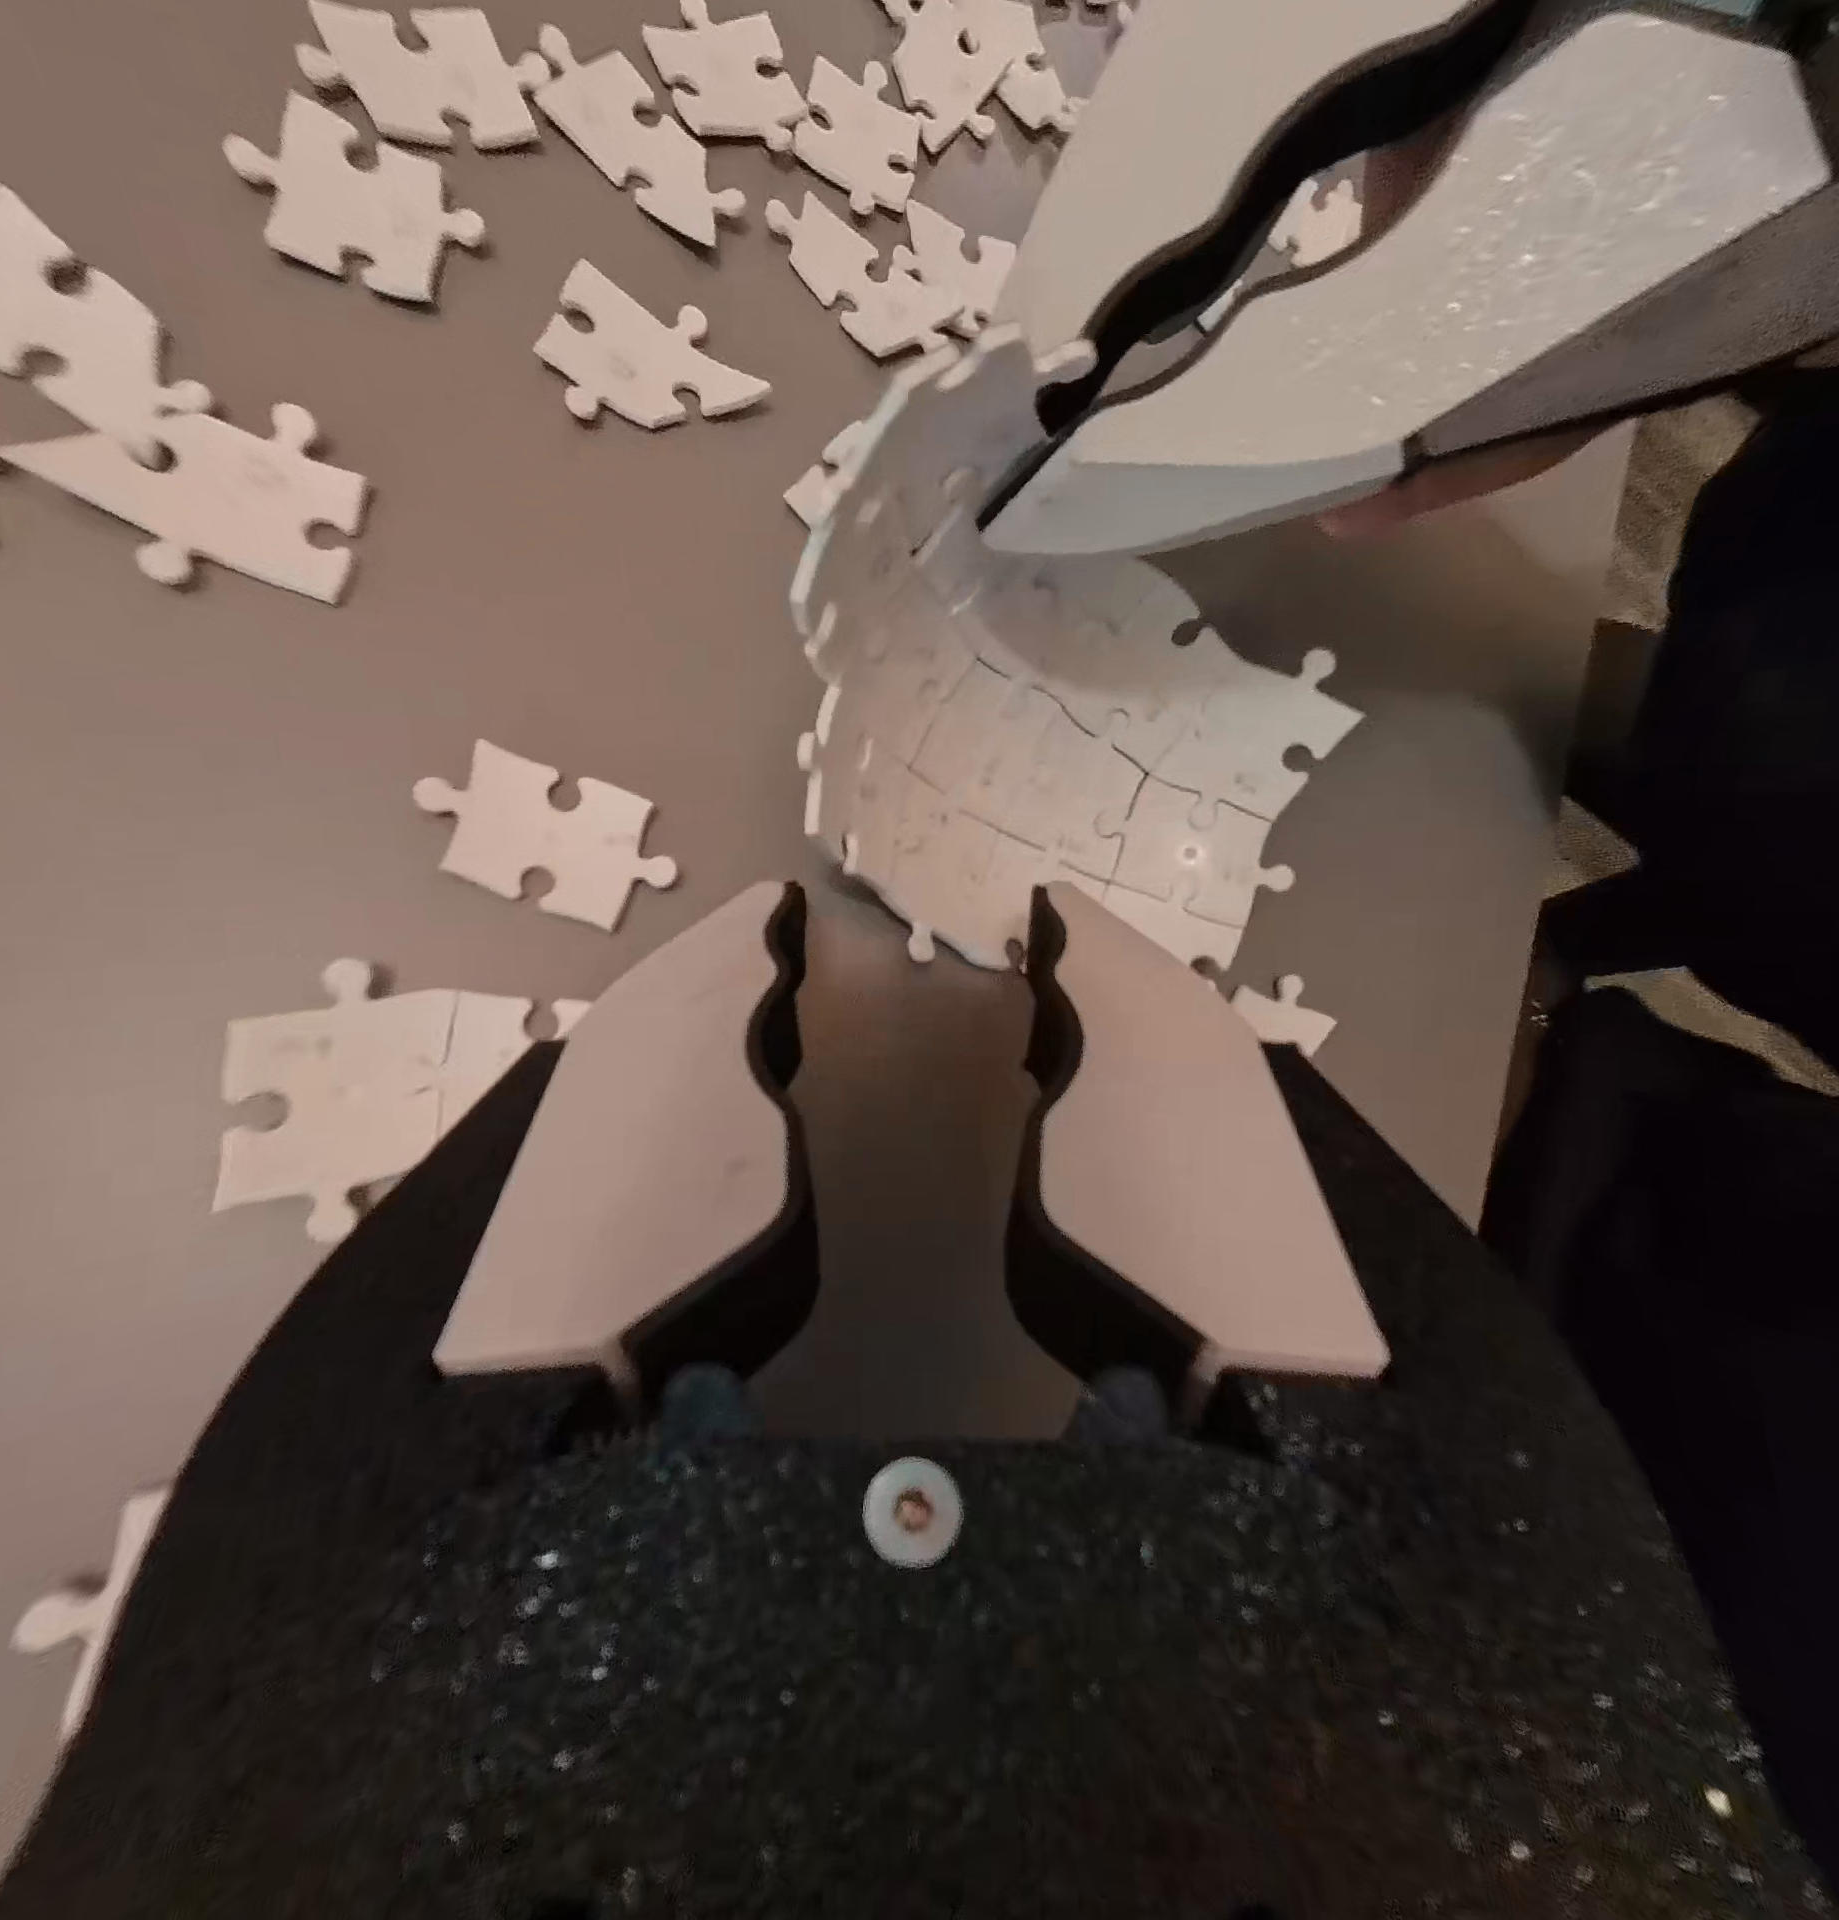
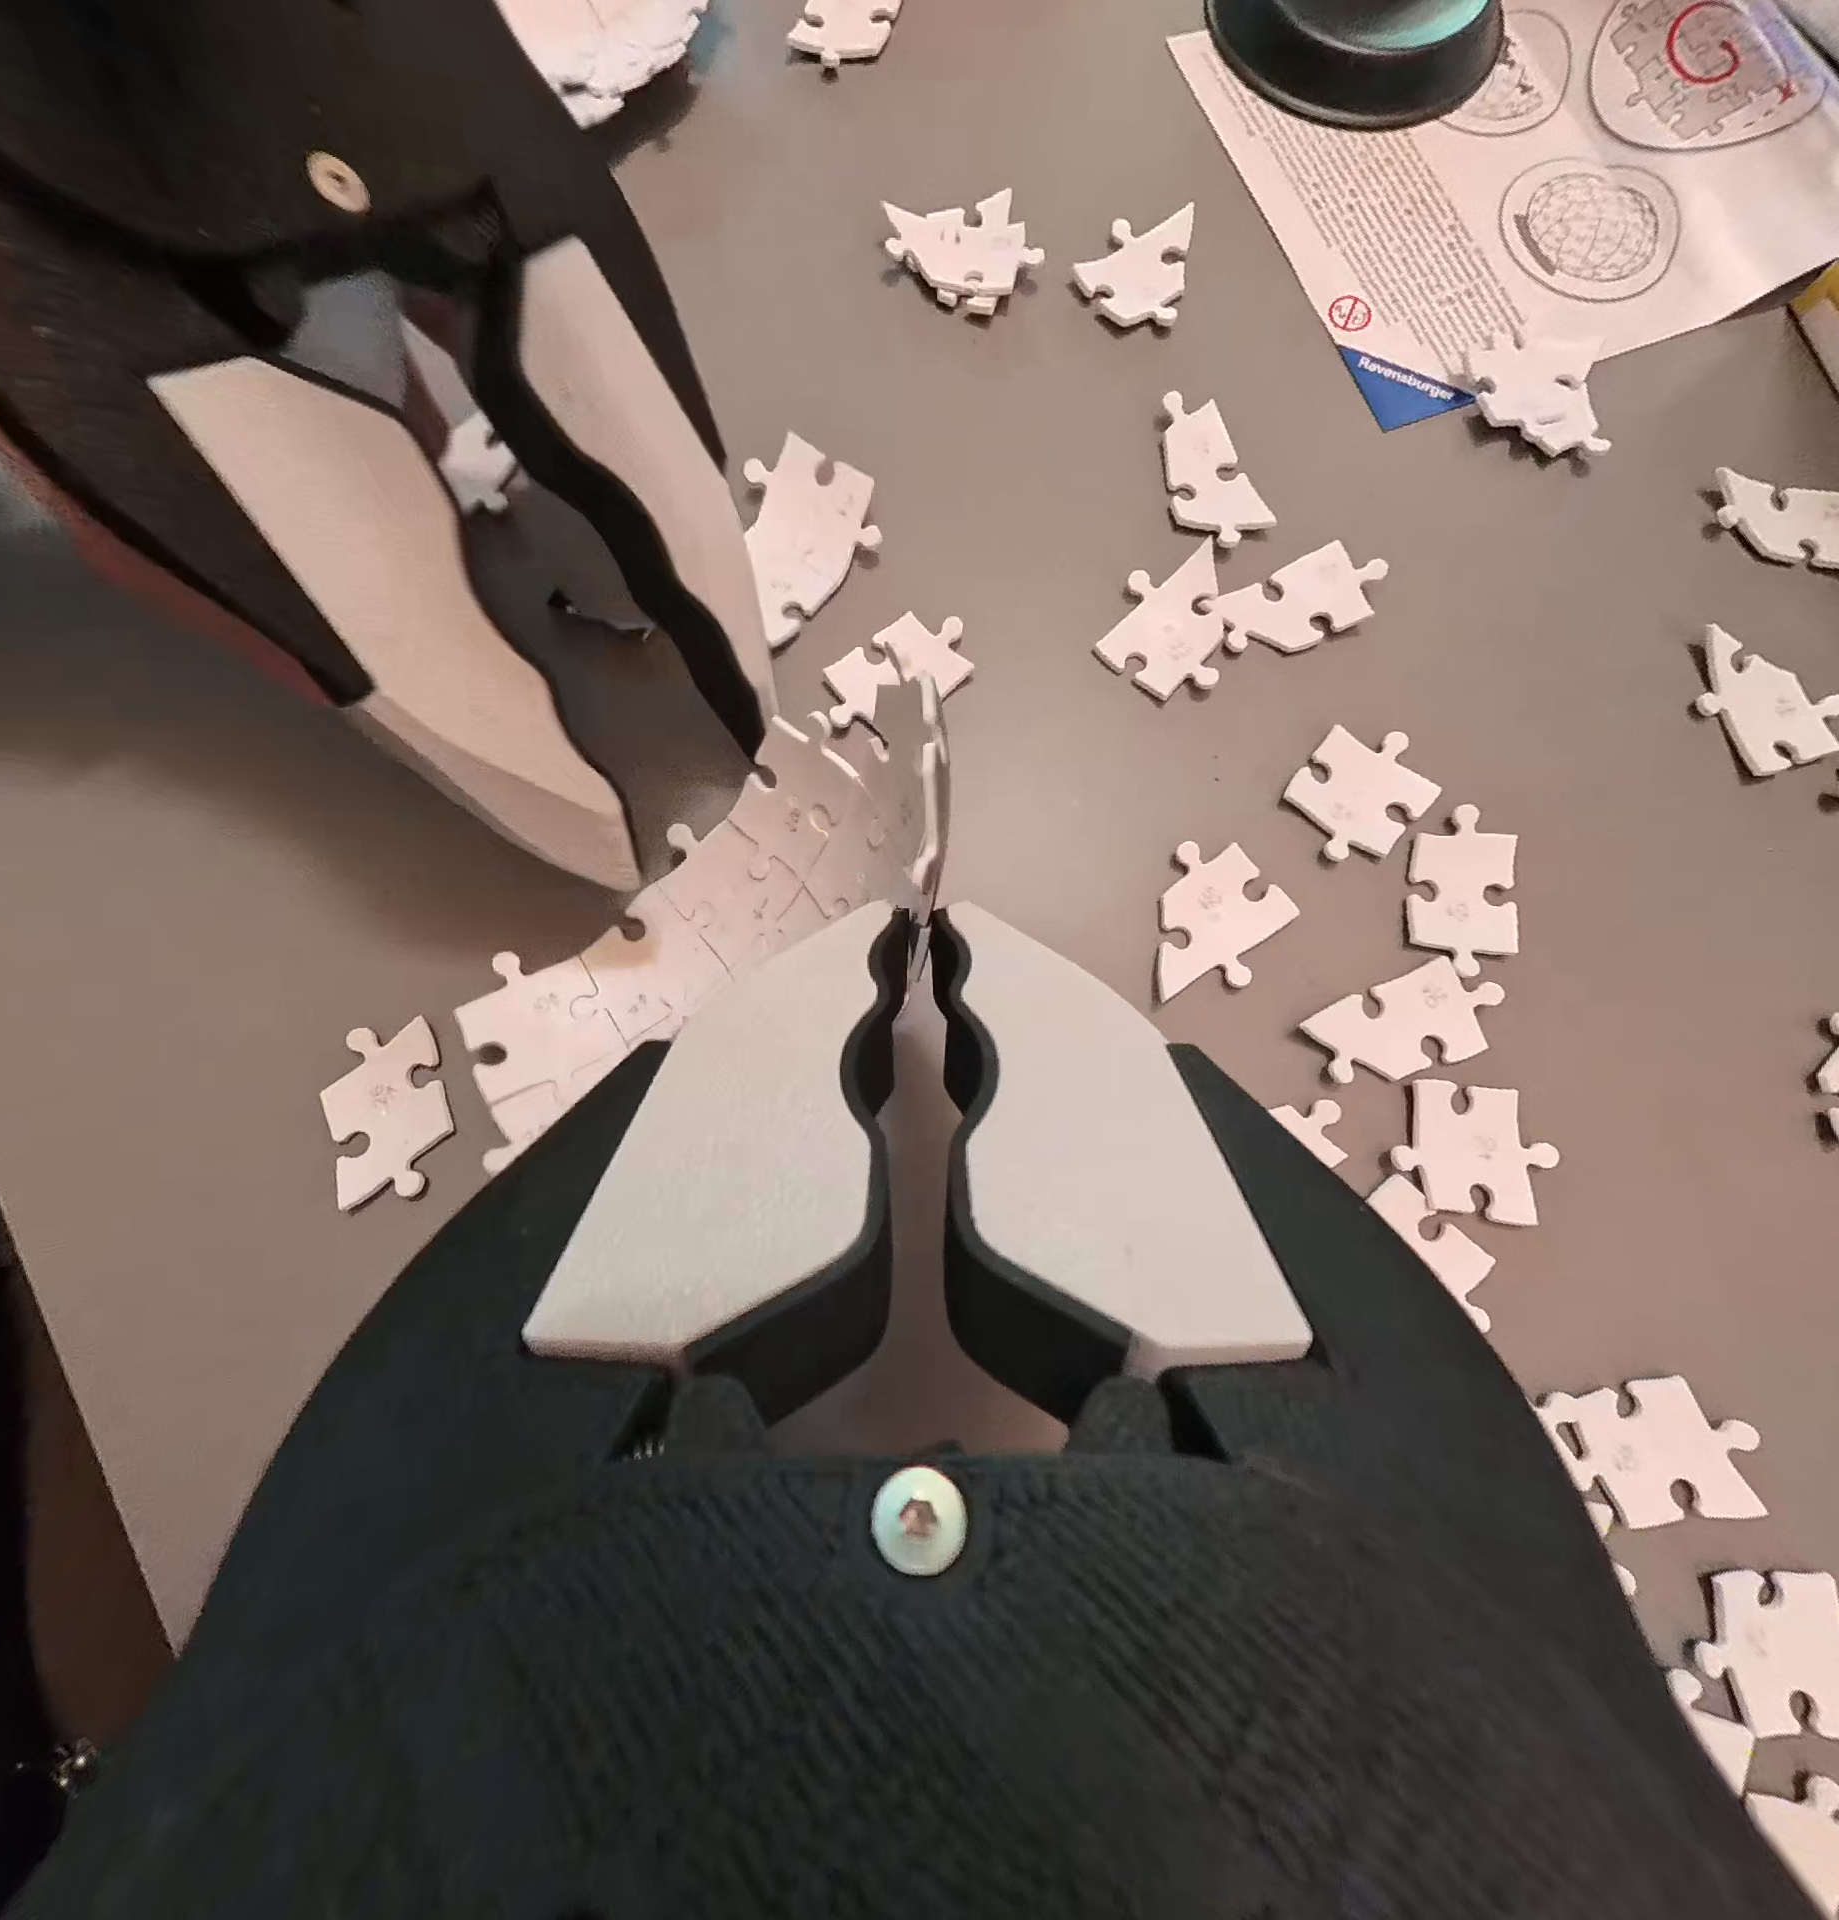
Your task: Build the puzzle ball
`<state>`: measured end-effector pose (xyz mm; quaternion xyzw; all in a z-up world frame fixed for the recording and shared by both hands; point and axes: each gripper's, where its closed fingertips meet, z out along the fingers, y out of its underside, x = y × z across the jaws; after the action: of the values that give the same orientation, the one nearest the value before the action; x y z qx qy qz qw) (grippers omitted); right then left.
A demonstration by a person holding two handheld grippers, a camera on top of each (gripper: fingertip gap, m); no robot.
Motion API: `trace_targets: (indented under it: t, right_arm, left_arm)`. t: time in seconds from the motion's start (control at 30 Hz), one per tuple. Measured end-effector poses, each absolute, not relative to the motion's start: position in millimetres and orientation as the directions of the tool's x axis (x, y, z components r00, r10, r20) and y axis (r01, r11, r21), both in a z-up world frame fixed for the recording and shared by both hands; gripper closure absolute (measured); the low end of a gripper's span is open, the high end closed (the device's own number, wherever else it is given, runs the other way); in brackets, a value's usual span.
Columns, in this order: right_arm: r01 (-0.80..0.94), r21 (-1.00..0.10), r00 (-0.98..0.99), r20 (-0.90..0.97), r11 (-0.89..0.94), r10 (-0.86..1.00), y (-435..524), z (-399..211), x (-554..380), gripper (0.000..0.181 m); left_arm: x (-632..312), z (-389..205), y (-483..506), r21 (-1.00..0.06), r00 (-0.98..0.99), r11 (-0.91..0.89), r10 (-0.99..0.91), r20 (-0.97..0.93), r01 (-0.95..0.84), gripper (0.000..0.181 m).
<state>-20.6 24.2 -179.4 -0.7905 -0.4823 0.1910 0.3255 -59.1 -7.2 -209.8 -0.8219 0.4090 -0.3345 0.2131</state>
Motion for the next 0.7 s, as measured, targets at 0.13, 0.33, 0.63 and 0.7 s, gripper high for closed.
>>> trace_targets:
  t: [0.13,0.33,0.63,0.7]
  right_arm:
    - [0.616,-0.723,0.434,-0.019,-0.312,0.901,19,-175,-23,0.178]
    - [0.591,-0.732,0.425,-0.074,-0.338,0.902,19,-181,-24,0.178]
    - [0.465,-0.731,0.45,-0.291,-0.499,0.845,19,-186,-9,0.158]
    - [0.471,-0.711,0.411,-0.347,-0.522,0.843,11,-191,-17,0.159]
  left_arm:
    - [-51,-212,-5,-0.601,0.417,-0.607,-0.794,0.442,-0.52,0.148]
    - [-47,-218,-8,-0.579,0.383,-0.625,-0.779,0.496,-0.523,0.172]
    - [-46,-212,-2,-0.673,0.359,-0.587,-0.809,0.465,-0.45,0.177]
    - [-45,-211,0,-0.686,0.355,-0.581,-0.813,0.462,-0.439,0.177]
